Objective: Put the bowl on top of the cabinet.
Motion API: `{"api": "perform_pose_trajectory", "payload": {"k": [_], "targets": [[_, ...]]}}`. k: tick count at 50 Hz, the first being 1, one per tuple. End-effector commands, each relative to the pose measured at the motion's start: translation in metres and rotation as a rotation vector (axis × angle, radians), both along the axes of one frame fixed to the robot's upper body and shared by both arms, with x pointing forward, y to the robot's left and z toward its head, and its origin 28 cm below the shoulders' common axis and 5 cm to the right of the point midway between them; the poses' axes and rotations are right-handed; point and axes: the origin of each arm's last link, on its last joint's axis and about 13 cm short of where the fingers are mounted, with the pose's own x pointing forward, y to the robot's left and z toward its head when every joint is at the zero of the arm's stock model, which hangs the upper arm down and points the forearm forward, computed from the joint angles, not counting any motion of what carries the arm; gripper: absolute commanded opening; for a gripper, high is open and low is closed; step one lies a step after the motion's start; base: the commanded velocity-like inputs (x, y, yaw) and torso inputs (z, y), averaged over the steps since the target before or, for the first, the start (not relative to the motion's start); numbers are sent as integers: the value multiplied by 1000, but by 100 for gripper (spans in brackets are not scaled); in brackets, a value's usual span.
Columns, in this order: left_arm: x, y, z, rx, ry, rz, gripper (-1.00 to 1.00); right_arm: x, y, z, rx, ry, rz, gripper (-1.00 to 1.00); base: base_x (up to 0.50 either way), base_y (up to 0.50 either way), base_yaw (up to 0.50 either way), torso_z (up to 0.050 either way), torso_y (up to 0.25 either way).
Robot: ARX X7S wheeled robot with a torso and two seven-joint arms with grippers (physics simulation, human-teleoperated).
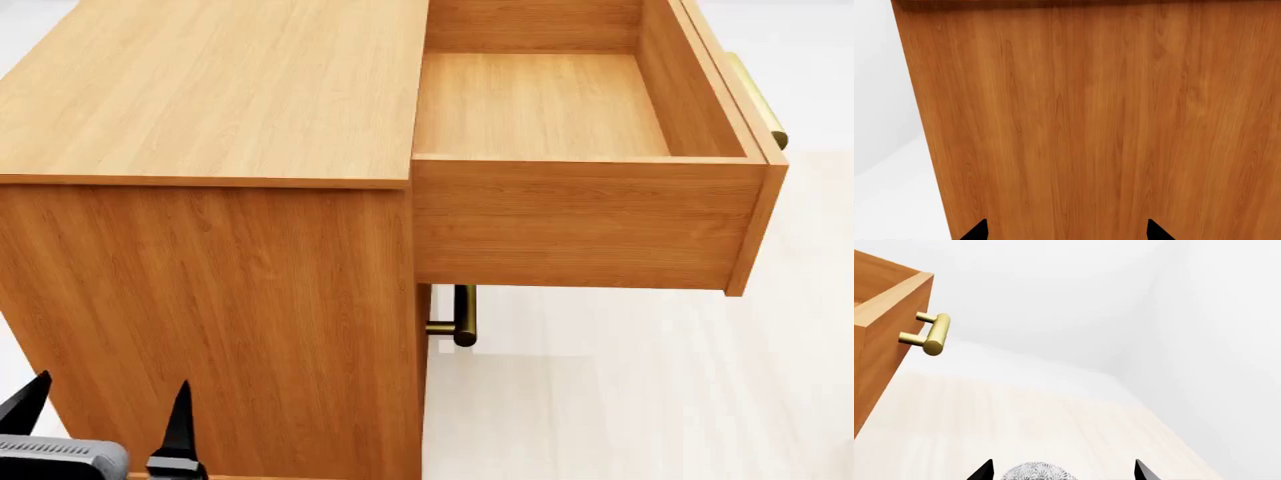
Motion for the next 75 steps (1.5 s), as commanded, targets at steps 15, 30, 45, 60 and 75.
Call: {"api": "perform_pose_trajectory", "payload": {"k": [15, 30, 45, 60, 75], "targets": [[1, -2, -10, 18, 34, 9, 100, 72, -42, 1, 86, 241, -75, 100, 0, 0, 0, 0, 0], [-1, -2, -16, 20, 40, 18, 100, 116, -53, -14, 156, 356, -137, 100, 0, 0, 0, 0, 0], [-5, -2, -21, 19, 44, 15, 100, 129, -56, -37, 200, 434, -138, 100, 0, 0, 0, 0, 0], [-5, -2, -25, 18, 52, 20, 100, 154, -39, -63, 152, 529, -49, 100, 0, 0, 0, 0, 0], [-6, -1, -28, 12, 58, 16, 100, 168, -35, -89, 148, 587, -34, 100, 0, 0, 0, 0, 0]]}}
